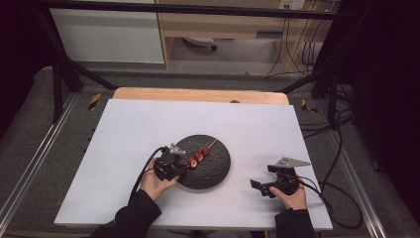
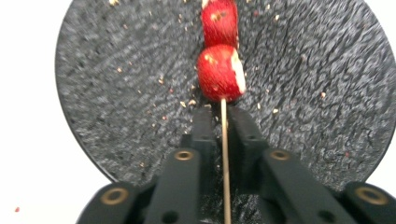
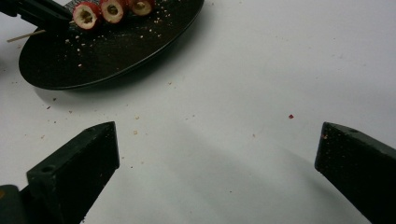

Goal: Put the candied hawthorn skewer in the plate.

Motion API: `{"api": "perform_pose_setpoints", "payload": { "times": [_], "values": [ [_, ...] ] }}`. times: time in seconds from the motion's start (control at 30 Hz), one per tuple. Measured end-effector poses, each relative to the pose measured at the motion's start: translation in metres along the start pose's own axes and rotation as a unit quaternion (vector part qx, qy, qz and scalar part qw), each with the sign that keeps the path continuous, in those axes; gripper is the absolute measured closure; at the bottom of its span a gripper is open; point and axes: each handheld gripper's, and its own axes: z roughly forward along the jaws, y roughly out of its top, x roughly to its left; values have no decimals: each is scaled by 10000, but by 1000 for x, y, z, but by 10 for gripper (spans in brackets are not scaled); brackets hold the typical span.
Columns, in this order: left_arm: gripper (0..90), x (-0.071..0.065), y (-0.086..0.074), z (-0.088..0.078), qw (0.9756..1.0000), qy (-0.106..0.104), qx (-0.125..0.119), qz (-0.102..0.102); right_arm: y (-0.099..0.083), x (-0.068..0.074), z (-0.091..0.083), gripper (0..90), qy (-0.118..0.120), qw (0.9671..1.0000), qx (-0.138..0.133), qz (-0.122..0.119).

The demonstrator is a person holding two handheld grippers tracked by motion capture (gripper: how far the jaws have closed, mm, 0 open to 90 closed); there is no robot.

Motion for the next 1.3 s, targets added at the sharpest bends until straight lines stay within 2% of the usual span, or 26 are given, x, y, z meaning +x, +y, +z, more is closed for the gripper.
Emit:
{"api": "perform_pose_setpoints", "payload": {
  "times": [0.2, 0.33, 0.47, 0.57, 0.77, 0.87, 0.97, 1.3],
  "values": [
    [558, 5, -7, -17, 9994, -85, -229, 244, 0, 0, -1, 7, -16, 10000, -23, 20],
    [436, 11, -16, -29, 9986, -182, -335, 354, 1, 0, -2, 7, -4, 10000, -24, 36],
    [310, 18, -26, -40, 9980, -178, -441, 411, 1, 0, -2, 7, -4, 10000, -23, 37],
    [245, 25, -35, -48, 9980, -127, -456, 424, 1, 0, -2, 7, -3, 10000, -23, 35],
    [106, 40, -58, -60, 9976, 12, -626, 292, 1, 0, -2, 7, -3, 10000, -25, 37],
    [84, 48, -70, -65, 9973, -17, -713, 163, 1, 1, -2, 7, 8, 10000, -12, 48],
    [71, 55, -82, -67, 9970, 41, -773, 60, 0, 1, -2, 7, 0, 10000, -15, 35],
    [62, 73, -117, -74, 9951, 100, -972, -150, -1, 1, 0, 7, 18, 10000, 60, 4]
  ]
}}
